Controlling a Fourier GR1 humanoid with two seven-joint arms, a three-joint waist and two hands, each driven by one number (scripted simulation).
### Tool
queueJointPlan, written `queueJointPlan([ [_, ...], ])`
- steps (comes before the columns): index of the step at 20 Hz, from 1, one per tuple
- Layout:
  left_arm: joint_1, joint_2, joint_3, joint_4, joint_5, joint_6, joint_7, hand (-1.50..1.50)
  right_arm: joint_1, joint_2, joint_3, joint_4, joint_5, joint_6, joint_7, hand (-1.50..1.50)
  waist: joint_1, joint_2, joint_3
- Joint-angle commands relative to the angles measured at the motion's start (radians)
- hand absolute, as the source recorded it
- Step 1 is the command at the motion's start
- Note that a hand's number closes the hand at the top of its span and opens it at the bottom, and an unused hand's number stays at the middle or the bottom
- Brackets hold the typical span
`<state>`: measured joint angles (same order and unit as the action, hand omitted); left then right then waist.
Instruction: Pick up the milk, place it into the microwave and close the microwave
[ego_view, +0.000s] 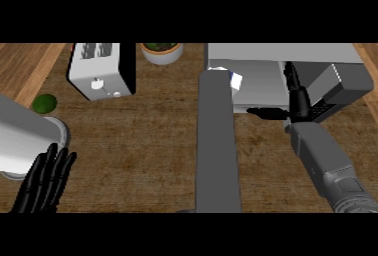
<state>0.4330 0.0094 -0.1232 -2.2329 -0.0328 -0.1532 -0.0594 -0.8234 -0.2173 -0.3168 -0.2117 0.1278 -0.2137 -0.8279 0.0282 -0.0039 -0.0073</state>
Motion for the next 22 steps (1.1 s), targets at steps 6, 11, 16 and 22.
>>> queueJointPlan([
  [6,0.030,-0.005,-0.054,-0.018,-0.027,0.019,0.019,-1.50,0.188,0.041,0.009,-0.021,-0.027,0.108,-0.052,-1.50,-0.022,0.005,0.008],
  [11,0.009,0.024,-0.042,-0.028,0.020,-0.012,0.055,-1.50,0.285,0.091,0.010,-0.101,-0.070,0.183,-0.059,-1.50,-0.036,-0.001,0.007],
  [16,-0.052,0.038,-0.144,-0.001,-0.008,-0.064,0.082,-1.50,0.372,0.116,0.023,-0.111,-0.077,0.240,-0.135,-1.50,-0.032,0.004,0.008],
  [22,-0.089,0.058,-0.170,0.104,-0.041,-0.107,0.035,1.50,0.586,0.120,0.077,-0.266,-0.092,0.391,-0.196,-1.50,-0.047,-0.002,0.006],
])
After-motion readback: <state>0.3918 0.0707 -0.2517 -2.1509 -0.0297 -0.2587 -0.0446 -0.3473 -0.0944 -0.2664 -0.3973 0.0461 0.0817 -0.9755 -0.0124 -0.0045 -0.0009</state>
